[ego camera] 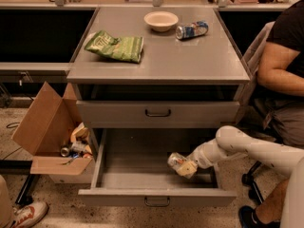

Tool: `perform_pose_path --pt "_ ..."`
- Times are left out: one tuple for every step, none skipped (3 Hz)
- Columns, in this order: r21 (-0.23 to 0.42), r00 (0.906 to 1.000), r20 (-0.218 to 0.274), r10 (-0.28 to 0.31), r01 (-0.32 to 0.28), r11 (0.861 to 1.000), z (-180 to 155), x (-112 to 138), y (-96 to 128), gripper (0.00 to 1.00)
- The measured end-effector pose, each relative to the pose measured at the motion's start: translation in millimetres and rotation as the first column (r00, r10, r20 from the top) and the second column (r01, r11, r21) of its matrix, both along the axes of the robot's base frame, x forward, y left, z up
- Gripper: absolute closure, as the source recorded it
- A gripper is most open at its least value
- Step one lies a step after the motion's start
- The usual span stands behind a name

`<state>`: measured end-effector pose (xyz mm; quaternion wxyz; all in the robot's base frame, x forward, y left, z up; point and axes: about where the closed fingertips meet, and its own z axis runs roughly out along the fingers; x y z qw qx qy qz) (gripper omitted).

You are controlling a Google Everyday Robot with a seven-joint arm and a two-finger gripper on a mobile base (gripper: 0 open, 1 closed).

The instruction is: Place 7up can into middle drawer

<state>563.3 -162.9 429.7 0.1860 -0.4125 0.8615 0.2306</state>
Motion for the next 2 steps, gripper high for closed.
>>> perform_pose_path --pt "0.003 1.0 0.001 -0.005 0.005 1.0 -0.3 1.0 -0.4 0.19" --pt "0.024 0.9996 0.011 -0.025 0.025 0.999 4.4 4.1 -5.3 0.0"
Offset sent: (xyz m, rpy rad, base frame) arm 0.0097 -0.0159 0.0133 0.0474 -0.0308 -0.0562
